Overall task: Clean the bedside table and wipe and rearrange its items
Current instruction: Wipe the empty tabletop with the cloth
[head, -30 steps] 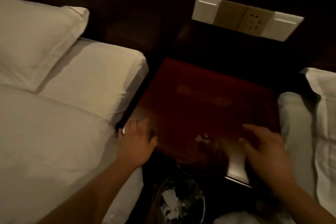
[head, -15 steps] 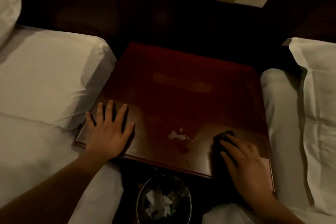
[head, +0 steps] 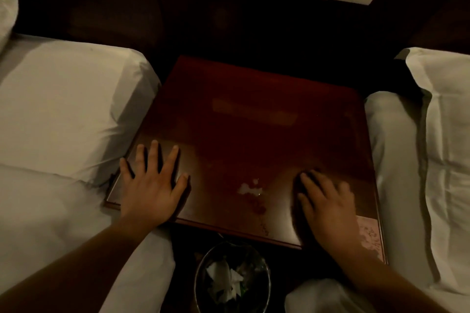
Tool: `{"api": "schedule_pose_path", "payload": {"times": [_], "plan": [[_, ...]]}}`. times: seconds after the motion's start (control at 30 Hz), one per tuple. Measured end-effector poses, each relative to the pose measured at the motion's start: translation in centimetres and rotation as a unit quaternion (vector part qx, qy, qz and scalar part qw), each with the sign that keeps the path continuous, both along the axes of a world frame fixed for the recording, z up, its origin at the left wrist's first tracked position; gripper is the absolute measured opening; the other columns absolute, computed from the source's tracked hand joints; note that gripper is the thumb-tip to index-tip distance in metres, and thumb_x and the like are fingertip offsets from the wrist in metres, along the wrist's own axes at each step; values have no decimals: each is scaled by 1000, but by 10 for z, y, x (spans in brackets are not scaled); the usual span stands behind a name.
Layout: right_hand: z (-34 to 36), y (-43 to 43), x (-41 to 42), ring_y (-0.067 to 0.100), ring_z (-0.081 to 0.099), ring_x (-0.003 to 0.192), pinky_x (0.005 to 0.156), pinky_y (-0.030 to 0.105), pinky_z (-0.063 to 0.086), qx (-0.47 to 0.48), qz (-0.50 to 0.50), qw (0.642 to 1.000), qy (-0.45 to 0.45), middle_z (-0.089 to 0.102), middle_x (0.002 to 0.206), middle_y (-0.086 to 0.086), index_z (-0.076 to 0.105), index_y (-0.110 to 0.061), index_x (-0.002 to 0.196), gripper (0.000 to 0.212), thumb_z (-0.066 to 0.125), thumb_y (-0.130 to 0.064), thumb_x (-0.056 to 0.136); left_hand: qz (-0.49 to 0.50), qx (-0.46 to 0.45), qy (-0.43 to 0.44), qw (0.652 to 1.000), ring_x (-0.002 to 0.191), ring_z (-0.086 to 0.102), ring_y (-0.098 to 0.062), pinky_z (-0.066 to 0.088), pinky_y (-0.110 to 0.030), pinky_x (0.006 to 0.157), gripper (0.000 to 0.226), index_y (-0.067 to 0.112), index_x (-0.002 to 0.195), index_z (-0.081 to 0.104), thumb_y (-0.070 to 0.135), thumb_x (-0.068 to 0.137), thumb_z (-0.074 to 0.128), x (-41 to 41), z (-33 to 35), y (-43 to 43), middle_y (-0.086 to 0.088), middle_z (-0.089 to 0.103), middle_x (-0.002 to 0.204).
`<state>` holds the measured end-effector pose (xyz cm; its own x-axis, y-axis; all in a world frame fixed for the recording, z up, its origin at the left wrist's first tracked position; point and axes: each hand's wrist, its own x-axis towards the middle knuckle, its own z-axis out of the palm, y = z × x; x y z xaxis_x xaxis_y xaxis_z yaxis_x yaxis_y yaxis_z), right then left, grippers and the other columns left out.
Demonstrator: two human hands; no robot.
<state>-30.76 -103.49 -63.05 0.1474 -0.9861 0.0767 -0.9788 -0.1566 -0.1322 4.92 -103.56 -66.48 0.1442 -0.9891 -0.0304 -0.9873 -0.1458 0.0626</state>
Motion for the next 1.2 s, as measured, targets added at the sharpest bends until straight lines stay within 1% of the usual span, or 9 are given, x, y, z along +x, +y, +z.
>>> {"api": "schedule_pose_path", "payload": {"times": [0.1,0.2,0.3,0.47,0.63,0.8,0.93,1.1,1.2], "plan": [[9,-3,22,8,57,96,76,23,50,55,72,975,-204,60,115,-6,68,-27,116,25,60,-24,92,-3,2,3,1000,151,12,-40,10,-68,115,68,36,156,17,66,94,16,1,0,0,-15,20,163],[16,-40,16,14,62,104,84,31,51,101,-82,921,-368,68,109,-8,72,-37,98,18,60,-25,94,-4,0,-4,1000,150,13,-40,12,-68,115,68,36,156,18,66,95,16,2,-2,1,-15,21,163],[17,-49,-4,29,44,126,101,42,39,53,-100,978,-177,52,140,4,56,-28,134,39,56,-34,95,-7,-5,-9,1000,149,16,-41,14,-68,114,68,35,155,21,66,95,18,2,-2,1,-16,24,162],[1,5,18,22,32,140,111,43,36,69,-10,990,-120,27,158,-5,38,-25,147,59,54,-40,93,-4,-1,-5,1000,149,16,-40,13,-68,115,68,34,155,24,66,94,20,1,3,0,-15,24,162],[-16,10,64,26,40,139,112,46,35,-11,352,934,-68,46,149,3,52,-22,137,44,56,-30,95,-1,-2,-9,1000,149,18,-39,14,-66,115,68,35,154,25,66,94,23,1,1,1,-15,25,162],[15,-62,49,26,59,100,81,41,51,-1,56,991,-124,63,109,6,67,-12,114,26,62,-23,91,1,-7,-2,1000,150,17,-38,12,-65,116,67,37,154,24,67,94,22,3,0,0,-13,24,162],[22,-66,35,17,68,88,80,42,58,148,-79,904,-393,69,95,-5,69,-26,94,7,63,-24,92,4,0,2,1000,149,18,-38,13,-65,116,68,35,154,27,66,94,23,2,2,1,-13,25,162],[22,-68,12,37,46,122,96,48,42,-10,-145,978,-151,47,139,10,58,-18,129,38,58,-34,94,6,3,5,1000,150,15,-37,13,-65,117,67,37,154,26,67,94,22,1,3,0,-12,24,162],[12,-30,43,31,42,130,101,49,41,38,3,997,-73,43,148,5,51,-23,139,57,42,-56,93,5,3,10,1000,149,17,-38,12,-64,117,67,36,153,28,65,93,25,0,5,1,-13,25,162]]}}
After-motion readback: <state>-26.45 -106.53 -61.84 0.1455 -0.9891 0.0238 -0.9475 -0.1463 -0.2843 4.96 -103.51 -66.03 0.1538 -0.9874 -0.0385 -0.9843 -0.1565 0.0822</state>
